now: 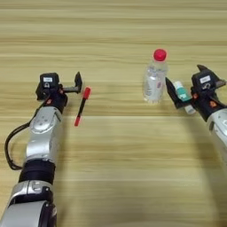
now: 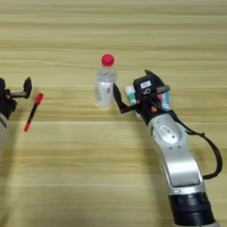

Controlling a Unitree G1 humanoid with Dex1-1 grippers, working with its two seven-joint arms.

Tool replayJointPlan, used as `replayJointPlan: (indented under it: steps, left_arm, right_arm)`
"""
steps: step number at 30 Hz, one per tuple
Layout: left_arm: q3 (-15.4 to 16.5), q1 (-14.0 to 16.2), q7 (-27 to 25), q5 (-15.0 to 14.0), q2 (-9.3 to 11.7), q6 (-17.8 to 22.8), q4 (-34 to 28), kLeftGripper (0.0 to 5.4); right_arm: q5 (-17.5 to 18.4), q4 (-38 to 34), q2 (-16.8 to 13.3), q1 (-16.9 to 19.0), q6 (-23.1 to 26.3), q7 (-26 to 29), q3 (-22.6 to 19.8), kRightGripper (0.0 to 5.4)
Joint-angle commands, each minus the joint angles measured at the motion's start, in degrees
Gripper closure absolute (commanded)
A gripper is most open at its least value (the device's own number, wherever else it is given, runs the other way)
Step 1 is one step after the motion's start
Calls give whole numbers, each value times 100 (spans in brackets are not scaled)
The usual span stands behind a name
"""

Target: Move the objects on the table

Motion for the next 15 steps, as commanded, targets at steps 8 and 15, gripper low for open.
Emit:
replayJointPlan:
  steps: [8,15]
  left_arm:
    - [-23,-17,9,51,15,0,-40,0]
    - [-25,-15,4,45,8,6,-48,0]
  right_arm:
    - [101,47,152,-248,38,209,263,2]
    - [161,632,282,-529,-79,290,275,2]
